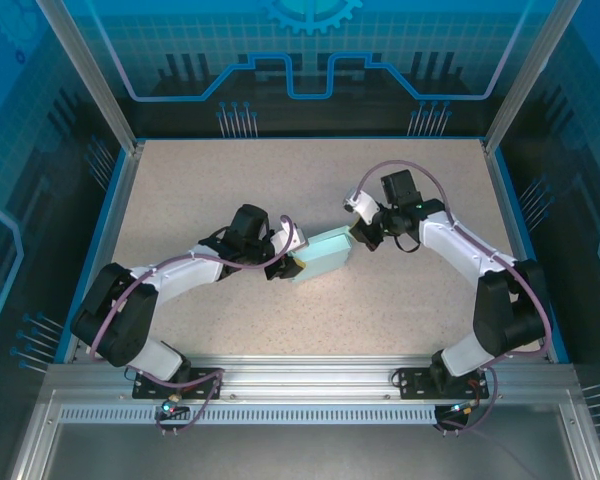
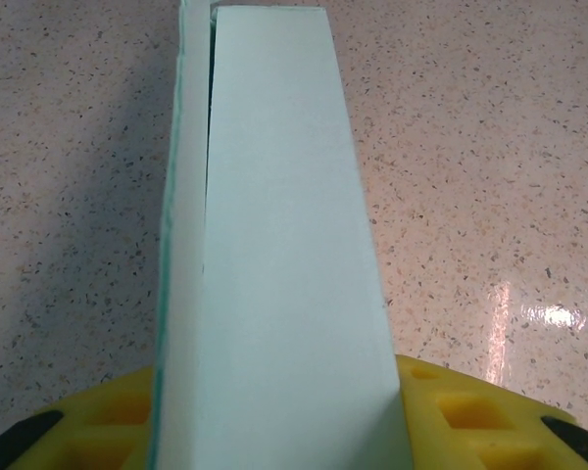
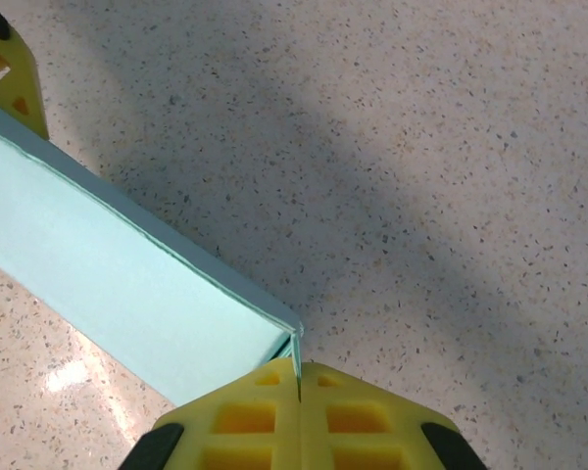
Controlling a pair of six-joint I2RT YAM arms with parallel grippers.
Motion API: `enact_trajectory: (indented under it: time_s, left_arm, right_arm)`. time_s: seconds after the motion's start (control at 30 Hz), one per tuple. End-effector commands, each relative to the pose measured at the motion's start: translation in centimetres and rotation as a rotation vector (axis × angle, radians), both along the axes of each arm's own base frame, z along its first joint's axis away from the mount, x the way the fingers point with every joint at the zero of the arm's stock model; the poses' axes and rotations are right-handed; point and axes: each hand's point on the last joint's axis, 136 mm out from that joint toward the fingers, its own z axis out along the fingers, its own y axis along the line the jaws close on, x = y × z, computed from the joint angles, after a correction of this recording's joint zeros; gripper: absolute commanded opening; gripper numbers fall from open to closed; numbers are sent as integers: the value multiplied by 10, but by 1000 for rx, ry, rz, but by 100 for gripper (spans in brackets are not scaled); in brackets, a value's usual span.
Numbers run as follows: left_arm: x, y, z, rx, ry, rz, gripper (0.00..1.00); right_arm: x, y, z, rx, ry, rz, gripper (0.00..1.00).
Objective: Fold the paper box
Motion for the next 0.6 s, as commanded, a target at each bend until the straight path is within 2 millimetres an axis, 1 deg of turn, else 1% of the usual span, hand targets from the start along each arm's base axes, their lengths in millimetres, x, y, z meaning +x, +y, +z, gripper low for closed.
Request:
enact_trajectory:
  time_s: [0.0, 0.07, 0.17, 0.37, 0.57]
  left_arm:
    - [10, -1, 11, -4, -25, 7, 40]
    - [11, -1, 10, -3, -23, 11, 40]
    - [12, -2, 9, -1, -26, 15, 40]
    - [14, -1, 6, 4, -18, 24, 40]
    - [14, -1, 5, 7, -15, 30, 40]
  right_arm:
    - [-1, -7, 5, -28, 76, -200, 0]
    - [-2, -11, 3, -38, 122, -331, 0]
    - [-7, -9, -3, -76, 141, -443, 0]
    - [-11, -4, -5, -94, 131, -538, 0]
    - [-18, -1, -11, -82, 128, -566, 0]
